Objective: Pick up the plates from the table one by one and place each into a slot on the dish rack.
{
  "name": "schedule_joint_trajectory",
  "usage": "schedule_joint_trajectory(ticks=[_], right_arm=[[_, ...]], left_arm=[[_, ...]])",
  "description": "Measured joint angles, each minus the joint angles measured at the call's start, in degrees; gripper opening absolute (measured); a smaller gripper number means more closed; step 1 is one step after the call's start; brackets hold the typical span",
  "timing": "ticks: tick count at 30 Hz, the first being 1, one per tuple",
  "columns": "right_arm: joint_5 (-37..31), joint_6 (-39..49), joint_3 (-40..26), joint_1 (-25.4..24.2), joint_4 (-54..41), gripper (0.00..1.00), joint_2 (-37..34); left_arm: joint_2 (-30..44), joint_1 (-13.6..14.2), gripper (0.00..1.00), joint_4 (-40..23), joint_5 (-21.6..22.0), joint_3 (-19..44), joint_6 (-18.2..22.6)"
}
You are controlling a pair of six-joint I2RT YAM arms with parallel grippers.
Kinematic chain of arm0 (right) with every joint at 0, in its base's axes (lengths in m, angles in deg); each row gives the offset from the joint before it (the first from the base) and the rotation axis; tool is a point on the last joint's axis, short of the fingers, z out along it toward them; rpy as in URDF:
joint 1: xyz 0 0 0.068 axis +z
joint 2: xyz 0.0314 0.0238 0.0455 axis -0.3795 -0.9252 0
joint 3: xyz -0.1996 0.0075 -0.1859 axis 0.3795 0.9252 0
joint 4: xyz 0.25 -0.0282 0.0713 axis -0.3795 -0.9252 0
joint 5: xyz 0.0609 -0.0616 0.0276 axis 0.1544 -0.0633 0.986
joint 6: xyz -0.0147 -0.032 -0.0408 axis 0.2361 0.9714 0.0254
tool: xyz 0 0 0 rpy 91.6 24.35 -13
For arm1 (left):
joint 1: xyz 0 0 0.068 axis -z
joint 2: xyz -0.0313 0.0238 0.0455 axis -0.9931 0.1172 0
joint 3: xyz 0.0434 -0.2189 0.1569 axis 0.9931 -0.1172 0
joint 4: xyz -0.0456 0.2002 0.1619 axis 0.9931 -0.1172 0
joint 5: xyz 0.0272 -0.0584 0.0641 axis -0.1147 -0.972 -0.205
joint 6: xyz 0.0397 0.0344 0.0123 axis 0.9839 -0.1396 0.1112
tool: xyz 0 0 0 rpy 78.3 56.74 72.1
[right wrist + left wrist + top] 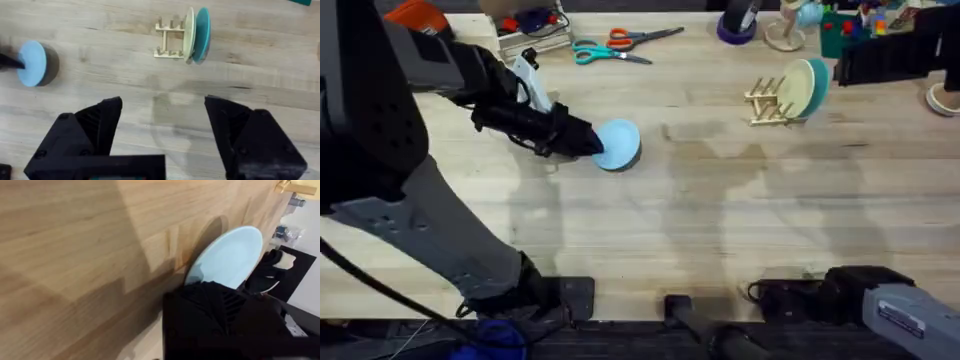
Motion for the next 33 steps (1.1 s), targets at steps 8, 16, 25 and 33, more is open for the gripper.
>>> schedule_joint_trajectory(ticks=[8, 16, 25, 33], right_arm=[[0.0, 0.0, 0.0, 0.0, 0.0, 0.995, 0.0], [0.0, 0.0, 0.0, 0.0, 0.0, 0.993, 0.0], [0.0, 0.0, 0.0, 0.0, 0.0, 0.994, 0.0], [0.0, 0.0, 0.0, 0.0, 0.0, 0.995, 0.0]], left_arm=[[0.0, 0.0, 0.040, -0.5, -0.9, -0.1, 2.6], [-6.1, 0.1, 0.040, -5.6, -0.7, -1.3, 4.3], [-15.4, 0.1, 0.041, -8.1, -7.1, -1.3, 4.2], [-15.3, 0.1, 0.041, -6.6, -9.6, -1.3, 3.9]])
